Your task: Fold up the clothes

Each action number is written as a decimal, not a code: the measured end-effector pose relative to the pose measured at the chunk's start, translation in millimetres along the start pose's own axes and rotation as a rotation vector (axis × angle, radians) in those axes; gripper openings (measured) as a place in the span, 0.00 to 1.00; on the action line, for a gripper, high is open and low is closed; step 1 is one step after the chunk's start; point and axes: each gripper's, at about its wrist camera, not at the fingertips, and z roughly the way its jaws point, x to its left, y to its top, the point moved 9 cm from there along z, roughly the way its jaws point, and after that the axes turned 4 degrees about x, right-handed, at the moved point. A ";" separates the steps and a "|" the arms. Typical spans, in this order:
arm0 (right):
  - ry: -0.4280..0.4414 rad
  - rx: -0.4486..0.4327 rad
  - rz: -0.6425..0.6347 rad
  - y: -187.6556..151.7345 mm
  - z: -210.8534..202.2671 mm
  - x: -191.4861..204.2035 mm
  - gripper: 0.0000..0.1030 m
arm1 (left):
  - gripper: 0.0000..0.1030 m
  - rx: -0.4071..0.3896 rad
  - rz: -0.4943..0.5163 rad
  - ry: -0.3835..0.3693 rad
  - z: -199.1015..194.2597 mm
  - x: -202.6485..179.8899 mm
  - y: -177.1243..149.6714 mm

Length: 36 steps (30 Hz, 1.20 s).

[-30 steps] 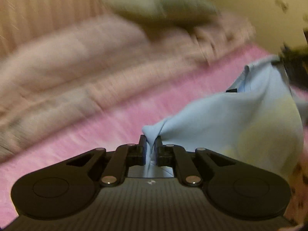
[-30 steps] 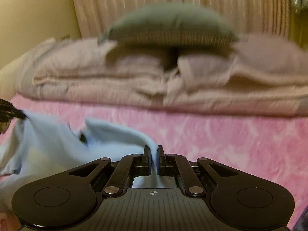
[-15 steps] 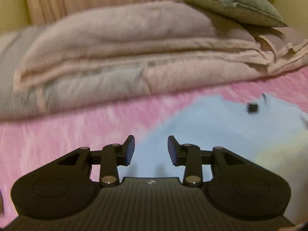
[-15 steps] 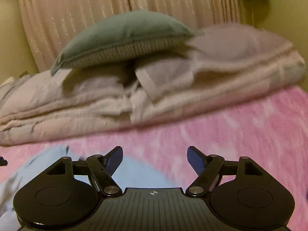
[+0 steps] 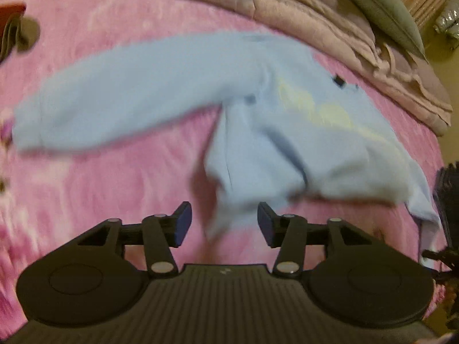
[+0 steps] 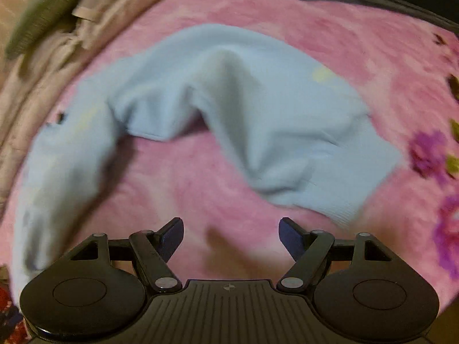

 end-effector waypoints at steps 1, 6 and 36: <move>-0.002 0.000 0.004 -3.1 -0.4 -2.1 0.74 | 0.48 0.014 -0.007 -0.015 2.3 -3.3 -9.2; -0.012 0.001 0.025 -18.5 -2.2 -12.5 0.74 | 0.59 0.004 -0.166 -0.097 20.4 -8.7 -26.7; 0.089 -0.103 0.071 -25.6 5.0 39.4 0.74 | 0.03 -0.216 -0.006 -0.457 -63.0 -57.9 113.2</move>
